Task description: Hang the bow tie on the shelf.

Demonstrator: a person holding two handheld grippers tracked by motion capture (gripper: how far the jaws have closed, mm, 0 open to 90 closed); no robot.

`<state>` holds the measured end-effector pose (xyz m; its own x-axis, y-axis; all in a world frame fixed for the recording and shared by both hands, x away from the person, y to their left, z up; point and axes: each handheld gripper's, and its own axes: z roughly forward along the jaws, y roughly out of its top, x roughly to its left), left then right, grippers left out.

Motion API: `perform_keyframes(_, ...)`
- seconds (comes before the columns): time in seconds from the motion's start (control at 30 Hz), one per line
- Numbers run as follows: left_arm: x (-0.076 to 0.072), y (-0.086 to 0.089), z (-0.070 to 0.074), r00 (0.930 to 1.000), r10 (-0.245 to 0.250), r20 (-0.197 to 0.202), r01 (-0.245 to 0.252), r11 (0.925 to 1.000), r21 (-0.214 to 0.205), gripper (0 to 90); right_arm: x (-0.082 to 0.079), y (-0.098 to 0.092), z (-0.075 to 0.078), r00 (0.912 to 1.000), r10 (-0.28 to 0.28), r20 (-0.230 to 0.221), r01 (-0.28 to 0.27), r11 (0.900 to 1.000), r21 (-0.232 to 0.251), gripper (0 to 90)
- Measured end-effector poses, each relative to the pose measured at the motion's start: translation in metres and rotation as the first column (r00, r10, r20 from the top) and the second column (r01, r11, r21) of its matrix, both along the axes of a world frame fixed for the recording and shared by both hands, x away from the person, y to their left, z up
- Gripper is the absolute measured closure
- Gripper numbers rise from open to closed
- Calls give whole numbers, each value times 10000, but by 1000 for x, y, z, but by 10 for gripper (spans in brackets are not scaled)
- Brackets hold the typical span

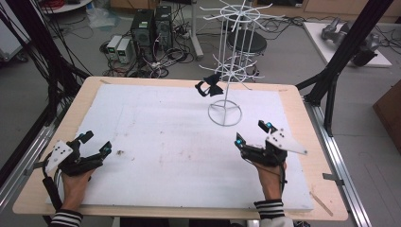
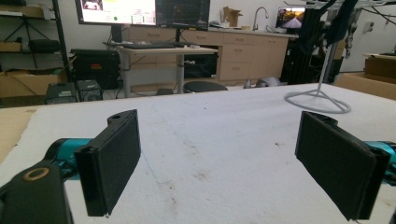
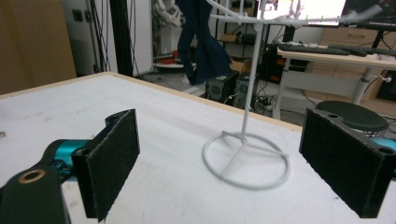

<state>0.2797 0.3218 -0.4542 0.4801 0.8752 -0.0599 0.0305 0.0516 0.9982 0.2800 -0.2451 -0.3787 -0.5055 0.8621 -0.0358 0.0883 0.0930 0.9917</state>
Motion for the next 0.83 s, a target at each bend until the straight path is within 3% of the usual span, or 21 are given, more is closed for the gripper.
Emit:
perform_keyframes(0.1, 0, 0, 0, 10000, -8, -11, 8, 10000, -12, 146, -11, -16, -25, 9996, -254, 152, 249, 9990, 358, 112)
perform_keyframes(0.2, 0, 0, 0, 10000, -10, -23, 10, 10000, -30, 146, -16, -27, -44, 9988, -493, -59, 496, 9940, 974, 112)
perform_keyframes(0.33, 0, 0, 0, 10000, -15, -21, 15, 10000, 12, 146, -20, -34, -62, 9965, -826, -111, 834, 9910, 1047, 112)
perform_keyframes(0.47, 0, 0, 0, 10000, -40, -22, 40, 10000, 28, 146, -19, -35, -72, 9945, -925, -493, 969, 9907, 956, 113)
perform_keyframes(0.7, 0, -1, 0, 10000, -20, 35, 20, 10000, 57, 146, -20, -32, -73, 9940, -1061, -282, 1076, 9924, 593, 113)
perform_keyframes(0.83, 0, -1, 0, 10000, 6, 8, -6, 10000, 14, 146, -20, -33, -73, 9932, -1097, -383, 1123, 9911, 717, 112)
